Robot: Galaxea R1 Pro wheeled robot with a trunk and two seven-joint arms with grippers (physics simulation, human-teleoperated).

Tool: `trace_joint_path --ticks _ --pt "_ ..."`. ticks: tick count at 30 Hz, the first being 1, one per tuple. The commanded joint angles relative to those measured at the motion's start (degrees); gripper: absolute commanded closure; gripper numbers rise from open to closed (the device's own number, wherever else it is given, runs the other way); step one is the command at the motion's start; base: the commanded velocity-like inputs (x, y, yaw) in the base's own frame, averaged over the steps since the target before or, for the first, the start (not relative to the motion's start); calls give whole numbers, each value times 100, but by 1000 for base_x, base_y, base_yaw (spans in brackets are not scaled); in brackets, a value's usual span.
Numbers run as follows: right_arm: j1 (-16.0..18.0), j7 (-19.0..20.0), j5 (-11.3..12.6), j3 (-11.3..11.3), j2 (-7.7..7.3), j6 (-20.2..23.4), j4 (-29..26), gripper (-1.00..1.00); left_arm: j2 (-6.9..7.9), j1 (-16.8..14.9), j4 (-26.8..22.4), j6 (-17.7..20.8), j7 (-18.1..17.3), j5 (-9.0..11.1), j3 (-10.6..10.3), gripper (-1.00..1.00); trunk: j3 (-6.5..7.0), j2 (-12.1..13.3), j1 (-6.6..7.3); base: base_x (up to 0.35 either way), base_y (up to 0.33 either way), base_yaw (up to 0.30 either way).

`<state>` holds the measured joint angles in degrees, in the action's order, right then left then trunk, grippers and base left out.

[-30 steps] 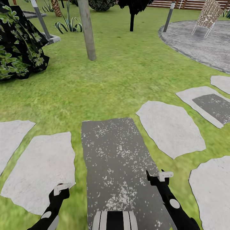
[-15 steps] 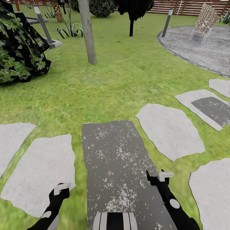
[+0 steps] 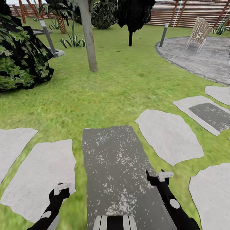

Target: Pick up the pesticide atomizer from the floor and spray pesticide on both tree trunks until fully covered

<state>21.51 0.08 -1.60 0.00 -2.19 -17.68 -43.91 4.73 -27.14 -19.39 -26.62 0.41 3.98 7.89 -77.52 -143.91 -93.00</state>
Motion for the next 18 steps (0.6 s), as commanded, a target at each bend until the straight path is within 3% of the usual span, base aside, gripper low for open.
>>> trace_joint_path --ticks 1,18 --pt "2 1 -16 0 -1 -16 2 -100 1 -2 5 -19 4 42 -15 100 19 0 3 0 0 0" --pt "2 1 -23 0 -1 -25 5 -100 1 -2 19 -15 6 33 -15 100 396 23 47 0 0 0"
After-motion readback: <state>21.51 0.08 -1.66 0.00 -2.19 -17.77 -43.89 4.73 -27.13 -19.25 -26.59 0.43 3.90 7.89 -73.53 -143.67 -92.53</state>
